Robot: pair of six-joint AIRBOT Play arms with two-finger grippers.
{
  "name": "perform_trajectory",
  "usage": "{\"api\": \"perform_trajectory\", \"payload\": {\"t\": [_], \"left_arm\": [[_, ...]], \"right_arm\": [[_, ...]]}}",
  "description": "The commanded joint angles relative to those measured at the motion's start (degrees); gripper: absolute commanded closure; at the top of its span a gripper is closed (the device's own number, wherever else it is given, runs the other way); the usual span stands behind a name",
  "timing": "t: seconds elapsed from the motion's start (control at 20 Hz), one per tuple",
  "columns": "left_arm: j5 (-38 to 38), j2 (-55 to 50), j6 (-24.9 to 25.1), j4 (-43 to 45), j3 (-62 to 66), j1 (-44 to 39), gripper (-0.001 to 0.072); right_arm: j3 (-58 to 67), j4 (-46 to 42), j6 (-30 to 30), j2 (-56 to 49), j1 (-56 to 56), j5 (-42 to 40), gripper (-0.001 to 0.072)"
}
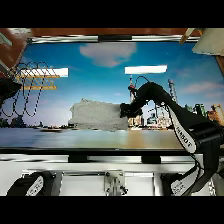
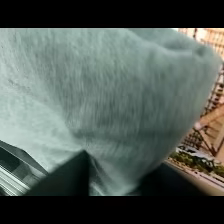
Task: Fold the shirts.
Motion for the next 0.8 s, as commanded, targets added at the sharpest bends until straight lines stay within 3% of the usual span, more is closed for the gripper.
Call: {"api": "perform_trajectory", "payload": {"t": [0.0,0.15,0.35,0.65,0.75], "left_arm": [[0.0,0.0,0.0,0.0,0.0,0.0,0.0678],[0.0,0.0,0.0,0.0,-0.1,0.0,0.0678],[0.0,-0.5,0.0,0.0,-0.1,0.0,0.0678],[-1.1,-0.8,0.0,0.0,-0.1,0.0,0.0678],[-2.5,-0.8,0.0,0.0,-0.1,0.0,0.0678]], "right_arm": [[0.6,1.5,-0.9,-0.7,1.1,0.9,0.0648],[4.6,1.5,-5.8,1.0,-1.0,0.7,0.0651],[14.9,1.5,-6.4,3.1,-8.9,0.7,0.0651],[23.4,0.9,-0.4,3.4,-28.7,-3.0,0.0650],[23.3,-3.9,4.3,4.2,-35.5,-3.5,0.0650]]}}
